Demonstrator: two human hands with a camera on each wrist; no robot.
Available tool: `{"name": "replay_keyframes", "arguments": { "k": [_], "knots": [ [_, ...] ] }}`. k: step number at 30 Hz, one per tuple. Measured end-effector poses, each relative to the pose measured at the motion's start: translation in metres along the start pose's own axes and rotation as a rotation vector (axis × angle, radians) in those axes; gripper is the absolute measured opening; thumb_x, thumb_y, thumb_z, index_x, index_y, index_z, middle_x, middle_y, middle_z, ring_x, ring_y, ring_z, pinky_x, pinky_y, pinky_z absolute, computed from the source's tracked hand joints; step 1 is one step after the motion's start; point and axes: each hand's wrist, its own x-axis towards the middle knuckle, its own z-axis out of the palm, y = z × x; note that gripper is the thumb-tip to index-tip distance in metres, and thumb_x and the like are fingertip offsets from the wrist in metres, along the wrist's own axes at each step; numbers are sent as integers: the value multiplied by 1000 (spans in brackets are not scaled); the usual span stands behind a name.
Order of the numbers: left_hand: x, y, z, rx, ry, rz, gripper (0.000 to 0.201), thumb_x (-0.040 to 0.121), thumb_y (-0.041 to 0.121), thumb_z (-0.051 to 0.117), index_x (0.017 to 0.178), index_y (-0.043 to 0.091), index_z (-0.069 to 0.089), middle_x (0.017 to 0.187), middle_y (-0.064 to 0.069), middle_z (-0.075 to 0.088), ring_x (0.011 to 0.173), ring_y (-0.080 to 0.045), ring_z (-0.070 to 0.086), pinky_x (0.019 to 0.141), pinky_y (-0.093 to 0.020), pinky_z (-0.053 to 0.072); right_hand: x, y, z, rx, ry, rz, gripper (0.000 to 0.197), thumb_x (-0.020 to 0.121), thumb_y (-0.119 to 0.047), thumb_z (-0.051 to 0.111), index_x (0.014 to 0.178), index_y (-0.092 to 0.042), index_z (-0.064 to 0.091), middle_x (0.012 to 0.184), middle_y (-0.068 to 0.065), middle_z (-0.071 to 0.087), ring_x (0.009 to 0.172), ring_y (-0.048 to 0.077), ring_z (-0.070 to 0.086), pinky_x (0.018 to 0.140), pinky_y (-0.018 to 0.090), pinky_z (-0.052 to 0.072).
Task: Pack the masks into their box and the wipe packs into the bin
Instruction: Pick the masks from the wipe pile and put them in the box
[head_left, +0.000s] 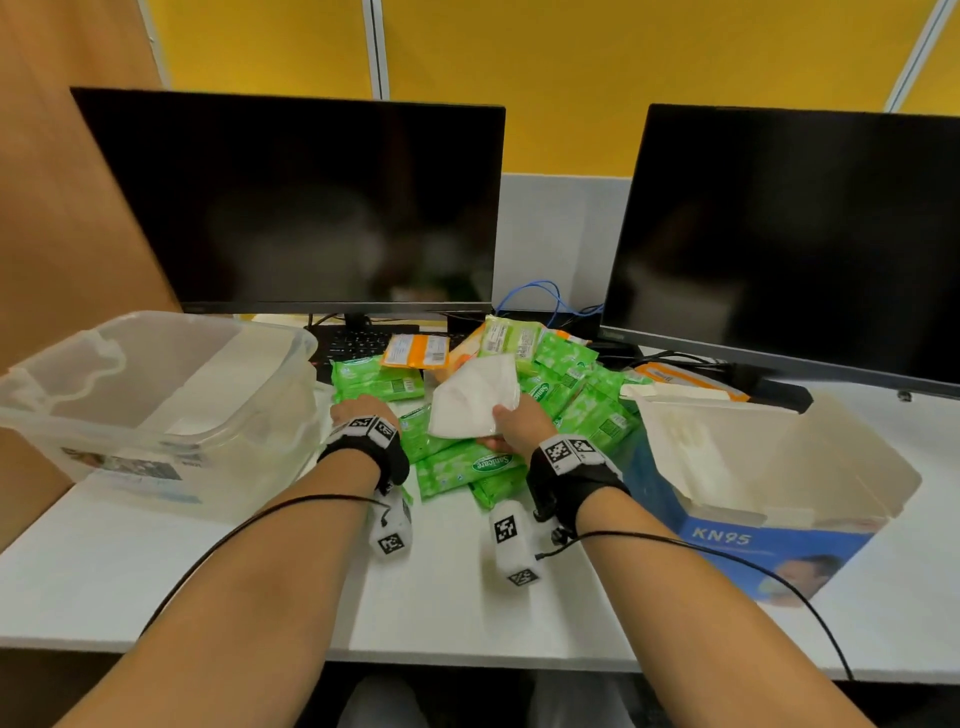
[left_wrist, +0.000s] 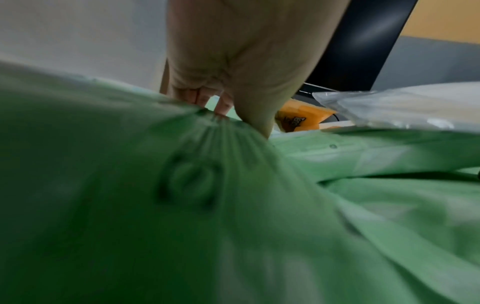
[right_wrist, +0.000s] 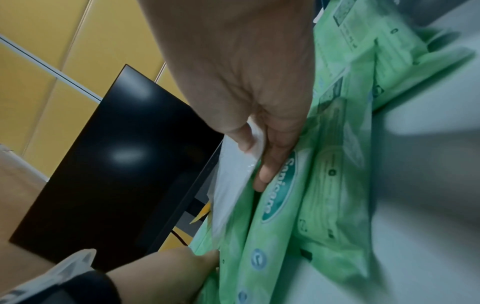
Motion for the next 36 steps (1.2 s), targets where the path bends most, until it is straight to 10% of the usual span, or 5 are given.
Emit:
{"name": "replay_keyframes", "arguments": {
  "k": [16,20,24,30,36],
  "knots": [
    [44,15,-1,149,-99,51,65,39,40,70,98,12,67,102,-11,63,94,-35,62,82,-47,54,-4,6,-3,73,-58,-68,31,101,-14,40,130,-6,44,95,2,59,68,20,66,75,30,57],
    [18,11,-13,177,-127,98,45,48,39,65,86,15,59,96,-7,59,93,-33,61,84,-44,53,-3,6,-4,85,-54,-51,32,101,-14,41,132,-5,42,105,5,60,66,16,65,65,23,56],
    [31,0,5,89,-88,83,71,61,41,55,131,29,46,132,-14,44,116,-41,45,93,-50,43,-4,6,-5,-2,-51,-96,32,100,-15,40,129,-3,47,102,8,62,67,16,62,74,29,57],
    [36,4,12,-2,-88,-86,93,71,64,56,148,23,24,152,-25,22,135,-50,26,106,-62,29,-4,7,-4,-35,-38,-117,30,100,-17,41,126,-5,51,102,7,62,71,16,62,89,39,55],
    [14,19,-3,-41,-78,-41,56,77,22,68,128,4,54,136,-22,49,123,-44,49,101,-54,42,-8,6,-6,-107,-10,-135,34,99,-21,42,127,-4,52,116,13,64,91,23,63,89,36,53]
  ]
}}
